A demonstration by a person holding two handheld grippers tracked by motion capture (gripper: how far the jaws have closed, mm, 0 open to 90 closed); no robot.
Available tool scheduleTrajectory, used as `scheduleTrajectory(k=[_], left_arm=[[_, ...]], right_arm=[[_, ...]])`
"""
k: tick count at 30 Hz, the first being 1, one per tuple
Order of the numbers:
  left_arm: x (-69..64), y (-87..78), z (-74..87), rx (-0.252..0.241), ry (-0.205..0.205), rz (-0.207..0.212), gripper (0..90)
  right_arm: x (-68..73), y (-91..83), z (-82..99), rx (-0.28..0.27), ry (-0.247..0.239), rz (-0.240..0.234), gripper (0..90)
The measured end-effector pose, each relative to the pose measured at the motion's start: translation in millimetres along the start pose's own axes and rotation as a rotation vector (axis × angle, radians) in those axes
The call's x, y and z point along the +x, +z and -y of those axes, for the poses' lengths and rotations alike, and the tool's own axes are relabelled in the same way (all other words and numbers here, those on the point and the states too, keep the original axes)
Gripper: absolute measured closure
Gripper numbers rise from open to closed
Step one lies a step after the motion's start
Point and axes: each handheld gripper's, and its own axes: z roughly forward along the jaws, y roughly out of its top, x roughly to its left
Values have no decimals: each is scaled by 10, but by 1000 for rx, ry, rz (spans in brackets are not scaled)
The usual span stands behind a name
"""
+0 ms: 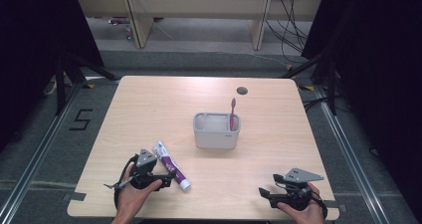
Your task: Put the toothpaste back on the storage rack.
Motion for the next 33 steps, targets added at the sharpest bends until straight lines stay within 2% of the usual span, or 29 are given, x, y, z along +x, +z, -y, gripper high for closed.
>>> scheduleTrajectory(k=[1,6,8,9,10,11,12,14,16,18,19,20,21,22,23,27,30,31,33], left_arm=[[6,9,-6,8,9,-2,155],[5,64,-37,7,-9,-10,156],[-6,75,-49,13,-5,-12,156],[-9,82,-55,17,-1,-24,156],[-1,89,-62,25,10,-23,156],[-6,115,-68,22,-1,-30,156],[2,128,-73,28,1,-33,156],[23,156,-84,34,12,-42,156],[28,188,-91,26,-9,-48,156],[32,200,-96,33,-3,-60,155],[49,198,-102,51,21,-59,155],[43,208,-102,54,17,-69,155],[37,232,-99,46,14,-73,155],[55,232,-100,74,37,-75,155],[57,247,-92,78,20,-80,155],[47,268,-96,67,11,-91,152],[46,273,-93,76,29,-81,152],[33,284,-89,64,16,-82,152],[26,278,-93,82,27,-89,153]], right_arm=[[2,-1,0,-1,-1,0,247],[2,0,1,-3,-1,-9,247],[13,-4,2,0,15,-15,247],[34,-5,4,12,45,-21,247],[32,-3,4,11,41,-20,247],[14,1,3,2,12,-15,247],[27,-1,3,9,27,-19,248],[28,-2,3,10,27,-18,247],[26,-2,5,13,30,-16,248],[23,9,8,3,25,-20,248],[23,11,8,3,24,-27,248],[28,2,5,11,25,-21,248],[11,6,3,4,0,-14,248],[20,9,4,6,11,-16,248],[19,6,3,13,9,-17,248],[27,-3,4,18,27,-17,248],[29,-2,6,21,31,-19,248],[29,0,5,21,28,-17,248],[24,1,4,15,19,-12,249]])
